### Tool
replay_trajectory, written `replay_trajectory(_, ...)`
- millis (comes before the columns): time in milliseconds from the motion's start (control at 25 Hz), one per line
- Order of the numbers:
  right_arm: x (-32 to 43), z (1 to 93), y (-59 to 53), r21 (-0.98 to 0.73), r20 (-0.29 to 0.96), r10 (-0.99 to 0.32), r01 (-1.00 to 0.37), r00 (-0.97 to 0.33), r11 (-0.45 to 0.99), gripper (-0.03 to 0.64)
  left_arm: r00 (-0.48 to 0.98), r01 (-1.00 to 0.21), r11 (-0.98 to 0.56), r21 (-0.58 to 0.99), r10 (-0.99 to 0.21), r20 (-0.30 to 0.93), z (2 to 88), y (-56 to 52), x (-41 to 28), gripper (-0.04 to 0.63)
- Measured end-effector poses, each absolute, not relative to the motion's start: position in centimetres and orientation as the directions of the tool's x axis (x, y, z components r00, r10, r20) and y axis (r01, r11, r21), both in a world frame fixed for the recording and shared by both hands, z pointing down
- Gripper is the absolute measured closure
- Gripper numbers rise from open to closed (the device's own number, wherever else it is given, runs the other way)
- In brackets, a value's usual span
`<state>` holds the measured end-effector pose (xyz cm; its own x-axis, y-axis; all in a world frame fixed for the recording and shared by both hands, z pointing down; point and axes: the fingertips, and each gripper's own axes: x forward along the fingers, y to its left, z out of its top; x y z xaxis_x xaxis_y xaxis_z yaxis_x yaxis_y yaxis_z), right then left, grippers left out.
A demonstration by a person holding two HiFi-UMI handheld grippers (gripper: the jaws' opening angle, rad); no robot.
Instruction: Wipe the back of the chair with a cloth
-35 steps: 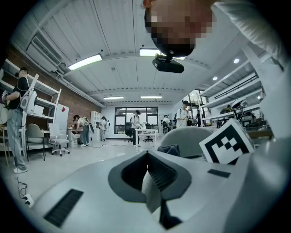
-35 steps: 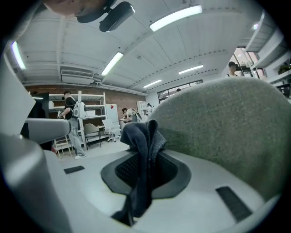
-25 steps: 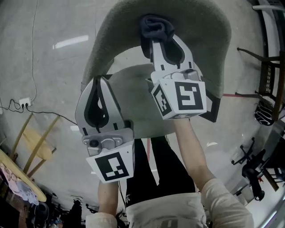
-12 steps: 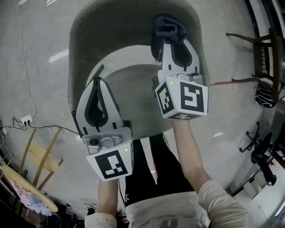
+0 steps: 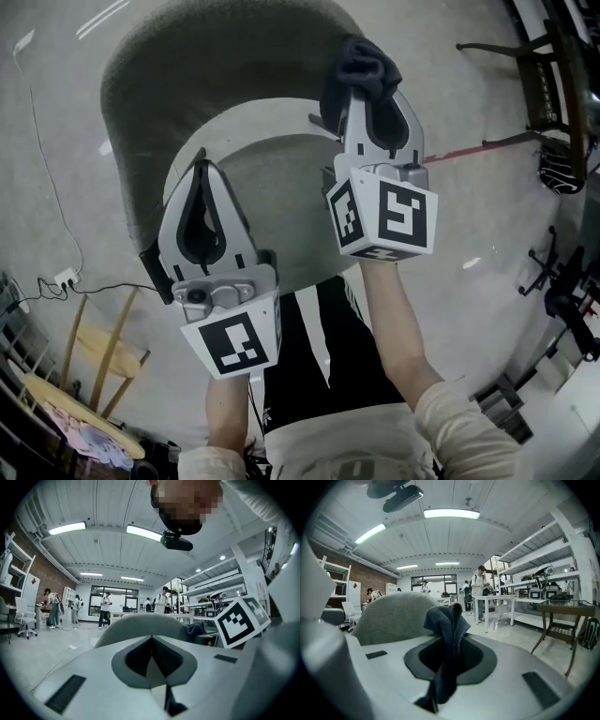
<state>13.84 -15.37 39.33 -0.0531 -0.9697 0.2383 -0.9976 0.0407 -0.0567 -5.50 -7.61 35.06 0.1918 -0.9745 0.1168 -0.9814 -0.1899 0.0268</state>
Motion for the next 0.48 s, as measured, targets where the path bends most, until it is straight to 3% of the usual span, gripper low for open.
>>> replay_trajectory(280,16.2,39.6,-14.6,-0.057,0.245,-0.969,-0.998,-0.024,0.01,0.558,0.227,-0.974,-0.226,0.015,-0.967,0.115,35.2,-7.2,-4.1,0.58)
replay_trajectory(480,14.8,39.0,-13.6,-0.079,0.234,-0.969,-0.995,-0.085,0.068,0.558,0.176,-0.984,-0.175,0.02,-0.98,0.098,35.3,-6.4,-5.5,0.58)
